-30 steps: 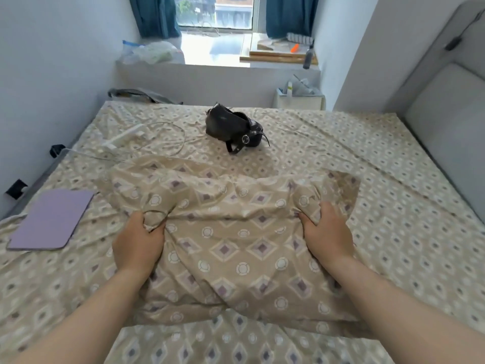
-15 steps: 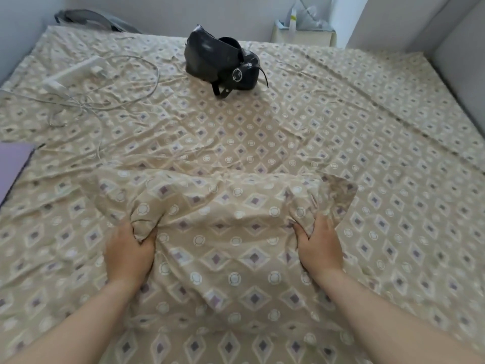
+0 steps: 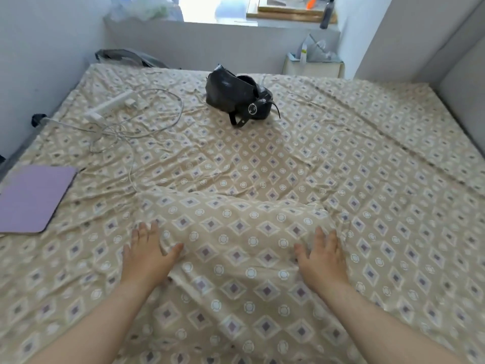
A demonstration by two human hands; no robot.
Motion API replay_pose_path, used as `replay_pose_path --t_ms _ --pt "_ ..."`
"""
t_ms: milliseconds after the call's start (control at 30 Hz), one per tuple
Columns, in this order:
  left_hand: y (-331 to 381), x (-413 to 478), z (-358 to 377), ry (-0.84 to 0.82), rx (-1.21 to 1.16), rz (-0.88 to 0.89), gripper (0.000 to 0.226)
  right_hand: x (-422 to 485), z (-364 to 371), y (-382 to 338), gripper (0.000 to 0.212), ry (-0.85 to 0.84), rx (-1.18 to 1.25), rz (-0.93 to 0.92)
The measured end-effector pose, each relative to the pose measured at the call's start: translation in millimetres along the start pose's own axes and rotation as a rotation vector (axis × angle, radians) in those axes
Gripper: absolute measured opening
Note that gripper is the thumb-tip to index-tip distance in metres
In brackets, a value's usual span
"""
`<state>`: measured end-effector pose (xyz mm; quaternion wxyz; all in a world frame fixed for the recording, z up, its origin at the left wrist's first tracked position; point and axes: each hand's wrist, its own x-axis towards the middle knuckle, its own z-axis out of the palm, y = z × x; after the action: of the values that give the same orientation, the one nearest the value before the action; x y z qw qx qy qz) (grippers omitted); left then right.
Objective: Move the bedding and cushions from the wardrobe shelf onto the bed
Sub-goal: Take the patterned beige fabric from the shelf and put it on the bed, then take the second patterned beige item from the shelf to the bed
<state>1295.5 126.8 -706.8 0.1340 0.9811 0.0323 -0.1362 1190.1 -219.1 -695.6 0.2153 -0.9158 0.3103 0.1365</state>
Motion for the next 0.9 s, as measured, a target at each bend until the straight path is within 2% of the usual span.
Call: replay_pose_path --t_ms 167,433,633,900 --pt "32.7 -28.1 -110.9 0.093 -0.179 0.111 0.088 -40.1 -84.0 -88.2 0.073 -0.008 0.100 -0.205" --pt "36.6 -105.3 -322.1 0.370 -0.400 0.166 0.082 -138.9 -227.8 -220.4 0.069 0.152 0.239 -0.557" --pt "31.4 -191.5 -416.1 0.613 -0.385 0.122 0.082 -205.7 -298.1 -283.0 0.067 0.219 0.293 -0.860" --pt "22.7 -330.8 -474.6 0.862 -0.369 -0.037 0.075 -302.5 -339.5 -301.1 0.065 0.179 0.347 -1.239"
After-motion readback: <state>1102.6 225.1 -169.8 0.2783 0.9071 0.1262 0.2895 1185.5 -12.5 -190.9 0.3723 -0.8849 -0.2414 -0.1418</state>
